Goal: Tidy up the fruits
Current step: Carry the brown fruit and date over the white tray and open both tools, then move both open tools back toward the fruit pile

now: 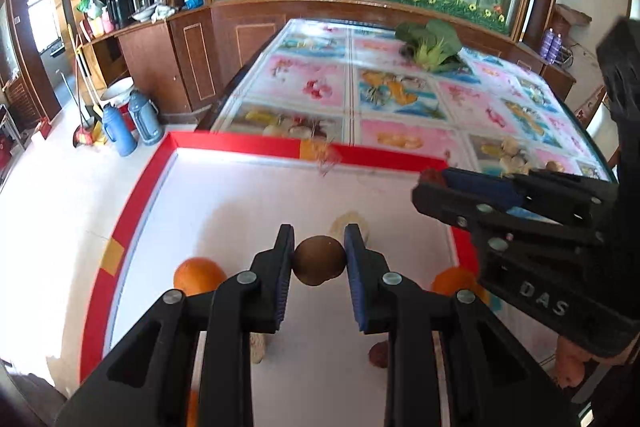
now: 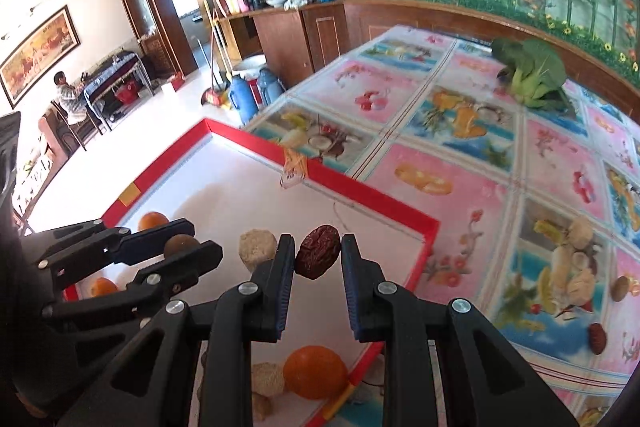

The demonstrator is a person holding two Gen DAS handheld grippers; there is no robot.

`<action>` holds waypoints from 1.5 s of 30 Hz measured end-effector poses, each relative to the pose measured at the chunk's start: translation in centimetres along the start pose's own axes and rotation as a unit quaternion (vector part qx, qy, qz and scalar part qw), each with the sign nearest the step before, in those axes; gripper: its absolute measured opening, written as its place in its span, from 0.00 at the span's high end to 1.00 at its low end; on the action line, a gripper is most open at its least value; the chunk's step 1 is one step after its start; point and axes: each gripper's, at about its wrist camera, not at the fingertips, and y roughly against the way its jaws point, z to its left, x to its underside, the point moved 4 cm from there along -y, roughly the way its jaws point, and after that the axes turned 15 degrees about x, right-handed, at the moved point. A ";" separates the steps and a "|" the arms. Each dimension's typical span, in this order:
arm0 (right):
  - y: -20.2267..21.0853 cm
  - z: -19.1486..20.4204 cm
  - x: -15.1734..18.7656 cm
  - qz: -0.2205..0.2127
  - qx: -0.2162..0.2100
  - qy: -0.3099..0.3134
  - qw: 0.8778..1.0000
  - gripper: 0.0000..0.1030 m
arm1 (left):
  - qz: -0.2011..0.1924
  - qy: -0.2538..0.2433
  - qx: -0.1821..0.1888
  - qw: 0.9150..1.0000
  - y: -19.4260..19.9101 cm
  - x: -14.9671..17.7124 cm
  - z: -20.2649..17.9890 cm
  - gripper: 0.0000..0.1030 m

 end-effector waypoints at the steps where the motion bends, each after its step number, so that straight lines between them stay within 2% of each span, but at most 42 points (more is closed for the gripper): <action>1: -0.3 0.2 0.1 0.004 0.001 0.001 1.000 0.78 | 0.002 0.001 0.000 1.000 -0.1 0.2 0.1 0.73; 9: -1.8 1.0 0.8 0.032 0.008 0.007 0.999 0.78 | 0.015 0.006 -0.011 1.000 -0.6 1.0 0.9 0.73; 11: -2.0 1.0 1.0 0.038 0.007 0.007 0.999 0.78 | 0.027 0.004 -0.022 0.999 -1.0 1.1 1.1 0.73; 19: -2.4 0.9 1.4 0.053 0.000 0.001 0.999 0.78 | 0.055 0.016 -0.028 0.998 -2.1 1.3 1.5 0.73; 24: -2.2 -0.2 1.5 0.058 -0.004 -0.018 0.998 0.77 | 0.070 0.018 -0.028 0.997 -2.5 1.3 1.6 0.58; 25: -2.0 -0.7 1.5 0.056 -0.008 -0.028 0.998 0.74 | 0.071 0.019 -0.028 0.997 -2.4 1.3 1.6 0.54; 27: -1.2 -1.6 1.3 0.044 -0.022 -0.045 0.998 0.73 | 0.070 0.019 -0.031 0.997 -2.4 1.2 1.6 0.41; 30: 0.0 -2.9 1.1 0.025 -0.026 -0.062 0.997 0.72 | 0.062 0.009 -0.050 0.997 -2.1 1.1 1.2 0.29; 34: 1.3 -5.0 1.2 0.009 -0.023 -0.082 0.996 0.71 | 0.038 0.017 -0.066 0.997 -1.1 0.9 1.0 0.28; 39: 2.6 -8.9 2.2 0.002 -0.011 -0.119 0.993 0.71 | 0.001 0.023 -0.068 0.997 0.3 0.9 -0.7 0.25; 42: 3.2 -11.6 3.1 -0.001 -0.001 -0.143 0.990 0.71 | -0.006 0.013 -0.062 0.998 0.4 1.1 -2.5 0.18; 45: 4.2 -14.6 4.3 -0.003 0.018 -0.159 0.987 0.71 | -0.003 -0.011 -0.051 0.999 0.3 1.3 -5.0 0.18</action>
